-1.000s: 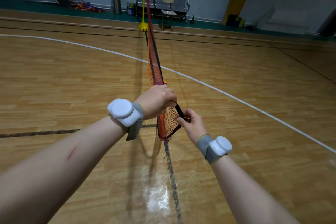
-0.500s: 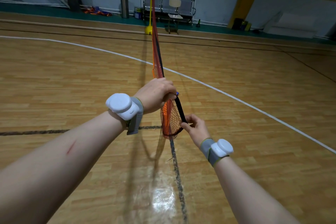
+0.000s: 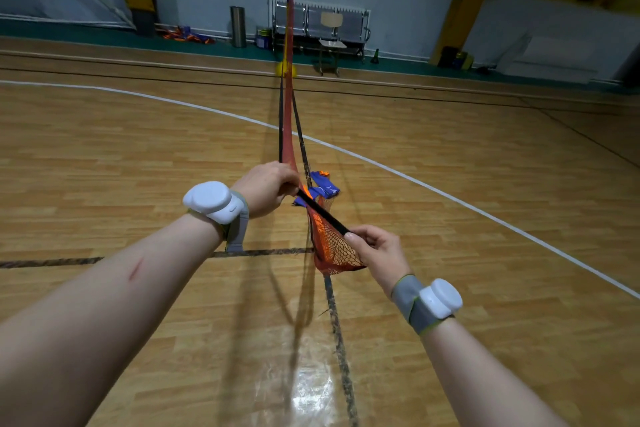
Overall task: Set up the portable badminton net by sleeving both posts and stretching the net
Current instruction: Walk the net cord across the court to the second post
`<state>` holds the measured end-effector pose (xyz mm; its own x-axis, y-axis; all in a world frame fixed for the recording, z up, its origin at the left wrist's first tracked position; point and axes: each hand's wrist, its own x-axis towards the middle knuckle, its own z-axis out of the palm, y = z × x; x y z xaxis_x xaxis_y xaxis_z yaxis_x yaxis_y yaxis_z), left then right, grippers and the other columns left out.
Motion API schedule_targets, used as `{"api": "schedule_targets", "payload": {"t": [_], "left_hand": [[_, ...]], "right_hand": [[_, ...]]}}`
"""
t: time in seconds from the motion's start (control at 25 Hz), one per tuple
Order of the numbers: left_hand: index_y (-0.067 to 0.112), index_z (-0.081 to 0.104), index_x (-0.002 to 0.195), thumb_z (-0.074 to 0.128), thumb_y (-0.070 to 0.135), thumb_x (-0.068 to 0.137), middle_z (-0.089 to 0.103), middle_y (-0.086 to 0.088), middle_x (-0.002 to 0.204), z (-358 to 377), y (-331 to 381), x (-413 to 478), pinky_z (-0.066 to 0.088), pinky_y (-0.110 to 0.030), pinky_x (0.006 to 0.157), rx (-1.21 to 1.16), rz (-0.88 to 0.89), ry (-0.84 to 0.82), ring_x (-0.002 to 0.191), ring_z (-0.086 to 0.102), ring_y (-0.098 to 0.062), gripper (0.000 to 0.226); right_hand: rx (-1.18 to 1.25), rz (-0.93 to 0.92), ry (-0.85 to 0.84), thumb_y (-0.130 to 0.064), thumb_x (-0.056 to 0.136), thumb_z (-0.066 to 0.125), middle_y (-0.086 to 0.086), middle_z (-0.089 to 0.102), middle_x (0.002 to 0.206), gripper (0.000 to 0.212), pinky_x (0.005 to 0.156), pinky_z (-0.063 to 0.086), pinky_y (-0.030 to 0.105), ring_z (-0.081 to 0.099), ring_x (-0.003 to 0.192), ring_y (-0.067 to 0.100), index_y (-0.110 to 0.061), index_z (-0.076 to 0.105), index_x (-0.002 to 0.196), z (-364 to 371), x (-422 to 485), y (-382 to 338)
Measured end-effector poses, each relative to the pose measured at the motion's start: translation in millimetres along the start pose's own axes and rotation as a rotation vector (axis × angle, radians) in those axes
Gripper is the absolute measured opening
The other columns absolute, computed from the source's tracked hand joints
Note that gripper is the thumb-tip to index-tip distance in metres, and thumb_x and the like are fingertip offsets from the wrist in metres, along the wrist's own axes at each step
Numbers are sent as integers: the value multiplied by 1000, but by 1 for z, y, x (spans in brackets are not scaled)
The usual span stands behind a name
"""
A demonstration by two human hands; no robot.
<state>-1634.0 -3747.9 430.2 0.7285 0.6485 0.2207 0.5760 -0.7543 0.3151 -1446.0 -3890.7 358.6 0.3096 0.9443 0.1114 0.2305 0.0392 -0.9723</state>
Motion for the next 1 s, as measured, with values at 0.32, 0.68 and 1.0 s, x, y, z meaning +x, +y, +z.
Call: {"api": "schedule_targets", "payload": {"t": [0.32,0.68,1.0], "left_hand": [[16,64,104,52,4,88,56,-2,117,29,46,2,44,-29,90,-43,41,-101,109,53,-19,24],[10,63,105,57,18,85,59,-4,106,43,113,-31,34,-20,85,-146,168,-48,103,51,-17,23],[12,65,99,53,24,92,59,-2,101,46,130,-48,43,-33,80,18,75,-102,104,50,-18,19]], "right_hand": [[-21,-78,-86,-6,82,67,4,68,79,10,65,46,10,59,66,-4,-7,73,90,-11,-24,-32],[19,-65,-87,2,82,63,-14,67,83,26,70,46,6,61,72,-12,-13,65,104,-37,-43,-25],[-253,-30,41,-7,76,71,-1,53,91,26,69,38,6,51,82,8,-21,49,76,-43,-63,-1]]}}
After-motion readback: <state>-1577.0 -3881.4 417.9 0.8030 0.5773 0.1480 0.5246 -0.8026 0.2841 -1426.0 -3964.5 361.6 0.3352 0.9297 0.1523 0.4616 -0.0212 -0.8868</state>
